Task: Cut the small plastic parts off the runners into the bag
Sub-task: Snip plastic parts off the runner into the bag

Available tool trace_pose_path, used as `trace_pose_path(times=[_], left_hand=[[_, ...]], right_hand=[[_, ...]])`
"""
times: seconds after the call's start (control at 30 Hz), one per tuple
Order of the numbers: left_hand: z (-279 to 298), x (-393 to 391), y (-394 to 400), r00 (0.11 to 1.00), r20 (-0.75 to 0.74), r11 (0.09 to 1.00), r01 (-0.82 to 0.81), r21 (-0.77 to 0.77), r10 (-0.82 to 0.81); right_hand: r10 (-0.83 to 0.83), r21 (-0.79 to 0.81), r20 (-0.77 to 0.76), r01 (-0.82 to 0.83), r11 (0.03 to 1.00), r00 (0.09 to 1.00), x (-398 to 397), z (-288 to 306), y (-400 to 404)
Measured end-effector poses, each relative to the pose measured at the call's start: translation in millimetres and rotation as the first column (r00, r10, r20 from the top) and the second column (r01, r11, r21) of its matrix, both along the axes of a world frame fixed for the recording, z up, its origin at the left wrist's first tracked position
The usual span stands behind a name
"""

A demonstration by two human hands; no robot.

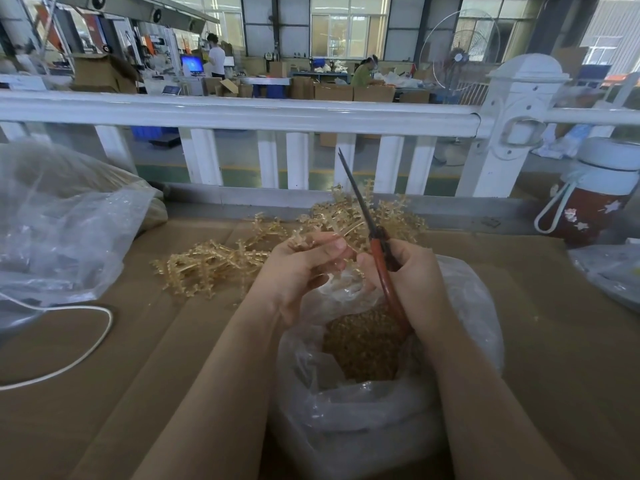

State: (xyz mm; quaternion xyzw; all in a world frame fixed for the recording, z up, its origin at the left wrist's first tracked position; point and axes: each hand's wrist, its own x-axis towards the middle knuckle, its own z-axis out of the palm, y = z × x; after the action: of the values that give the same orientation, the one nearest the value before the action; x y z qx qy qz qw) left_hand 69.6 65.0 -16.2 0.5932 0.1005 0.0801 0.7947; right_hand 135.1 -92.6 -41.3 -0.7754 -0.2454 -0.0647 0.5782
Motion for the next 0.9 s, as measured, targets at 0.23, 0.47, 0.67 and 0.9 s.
trace_pose_path(times=[0.23, 0.47, 0.67, 0.9], left_hand=[[1.6, 1.0, 1.7, 0.994, 0.069, 0.996, -0.078, -0.035, 0.080], [1.9, -0.4, 5.7, 0.962, 0.172, 0.977, -0.208, -0.051, 0.213], [0.6, 0.1, 6.3, 0.957, 0.233, 0.985, -0.167, -0.049, 0.173], [1.8, -2.3, 4.6, 0.965, 0.238, 0.994, -0.111, -0.021, 0.112]], right_hand=[[-0.051, -0.078, 0.035, 0.053, 0.996, 0.998, 1.3, -2.2, 0.0], [-0.108, -0.271, 0.148, 0.145, 0.951, 0.983, 0.3, -3.4, -3.6], [-0.087, -0.360, 0.255, 0.178, 0.916, 0.963, -1.4, -3.1, -5.5], [-0.106, -0.393, 0.348, 0.248, 0.885, 0.931, -3.7, -1.1, -6.4]])
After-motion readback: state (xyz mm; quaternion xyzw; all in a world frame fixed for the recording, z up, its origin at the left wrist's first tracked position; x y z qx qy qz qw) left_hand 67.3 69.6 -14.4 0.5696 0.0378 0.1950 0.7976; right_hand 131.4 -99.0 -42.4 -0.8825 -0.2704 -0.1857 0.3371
